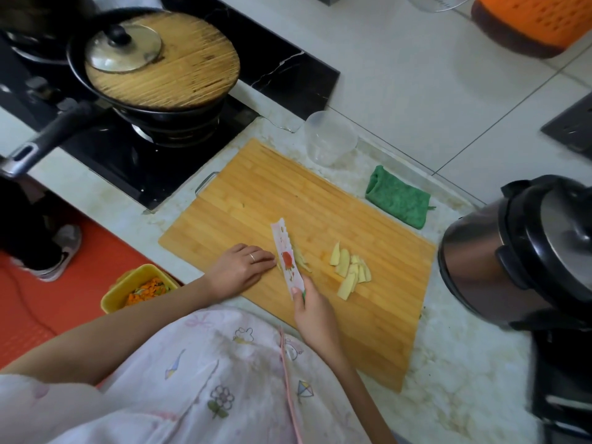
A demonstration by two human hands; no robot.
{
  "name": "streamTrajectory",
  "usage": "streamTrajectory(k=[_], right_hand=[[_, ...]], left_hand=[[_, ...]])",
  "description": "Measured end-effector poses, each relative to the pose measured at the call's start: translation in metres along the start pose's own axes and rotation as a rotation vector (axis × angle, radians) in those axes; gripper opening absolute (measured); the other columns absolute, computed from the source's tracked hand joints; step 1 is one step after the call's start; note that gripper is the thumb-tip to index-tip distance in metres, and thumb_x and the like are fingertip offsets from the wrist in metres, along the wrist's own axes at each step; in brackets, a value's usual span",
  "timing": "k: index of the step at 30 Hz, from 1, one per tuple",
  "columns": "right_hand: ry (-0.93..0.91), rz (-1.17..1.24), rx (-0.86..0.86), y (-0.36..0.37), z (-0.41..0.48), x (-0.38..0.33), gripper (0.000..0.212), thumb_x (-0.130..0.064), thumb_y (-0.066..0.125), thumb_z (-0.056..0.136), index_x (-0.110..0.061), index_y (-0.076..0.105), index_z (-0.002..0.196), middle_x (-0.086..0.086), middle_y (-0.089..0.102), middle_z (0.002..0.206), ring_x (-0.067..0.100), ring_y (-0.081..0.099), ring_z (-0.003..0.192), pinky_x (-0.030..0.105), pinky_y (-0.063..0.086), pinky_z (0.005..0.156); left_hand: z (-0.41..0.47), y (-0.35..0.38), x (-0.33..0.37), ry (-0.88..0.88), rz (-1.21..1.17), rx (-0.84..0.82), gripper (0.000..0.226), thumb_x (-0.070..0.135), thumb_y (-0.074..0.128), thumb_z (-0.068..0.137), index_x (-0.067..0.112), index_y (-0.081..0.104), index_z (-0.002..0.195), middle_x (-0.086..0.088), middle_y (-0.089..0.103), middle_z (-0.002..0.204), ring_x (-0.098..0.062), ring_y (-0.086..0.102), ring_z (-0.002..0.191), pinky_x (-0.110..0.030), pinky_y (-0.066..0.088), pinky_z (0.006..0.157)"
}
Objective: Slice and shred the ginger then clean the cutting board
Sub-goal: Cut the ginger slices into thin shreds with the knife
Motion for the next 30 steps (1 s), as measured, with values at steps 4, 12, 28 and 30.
streamTrajectory(k=[4,12,28,30], right_hand=[[0.011,-0.036,0.008,-0.002,0.004,-0.001,0.039,-0.027,0.038,0.101,-0.024,0.041,0.140,0.003,0.067,0.113,0.024,0.063,0.096,0.032,0.045,0.072],[-0.032,-0.185,0.053,-0.009,0.003,-0.009,0.039,-0.021,0.035,0.101,-0.020,0.042,0.139,0.006,0.064,0.079,0.017,0.048,0.061,0.025,0.028,0.047],[-0.037,-0.263,-0.011,-0.007,0.000,-0.023,0.037,-0.015,0.034,0.100,-0.017,0.039,0.136,0.010,0.066,0.094,0.026,0.063,0.081,0.025,0.023,0.045],[-0.036,-0.259,-0.010,-0.007,0.000,-0.023,0.038,-0.015,0.034,0.100,-0.018,0.038,0.137,0.010,0.066,0.093,0.026,0.063,0.080,0.024,0.023,0.044]], left_hand=[[0.001,0.000,0.000,-0.016,0.008,-0.020,0.046,0.028,0.025,0.103,0.014,0.068,0.114,-0.001,0.065,0.118,-0.020,0.054,0.103,-0.032,0.041,0.079],[0.000,0.000,0.000,-0.023,-0.013,-0.037,0.044,0.026,0.028,0.102,0.014,0.069,0.114,-0.001,0.066,0.116,-0.019,0.054,0.100,-0.033,0.041,0.079],[-0.001,0.004,-0.004,-0.031,-0.029,-0.111,0.038,0.023,0.045,0.089,0.013,0.068,0.117,0.000,0.065,0.120,-0.019,0.053,0.102,-0.034,0.040,0.081],[-0.001,0.004,-0.004,-0.034,-0.030,-0.115,0.037,0.024,0.044,0.090,0.013,0.068,0.117,0.000,0.066,0.119,-0.019,0.054,0.102,-0.034,0.040,0.081]])
Point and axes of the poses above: each hand's wrist, its own z-axis towards the middle knuckle, its own y-axis out of the palm, x = y × z, the point moved 7 cm from there along z, towards the middle knuckle
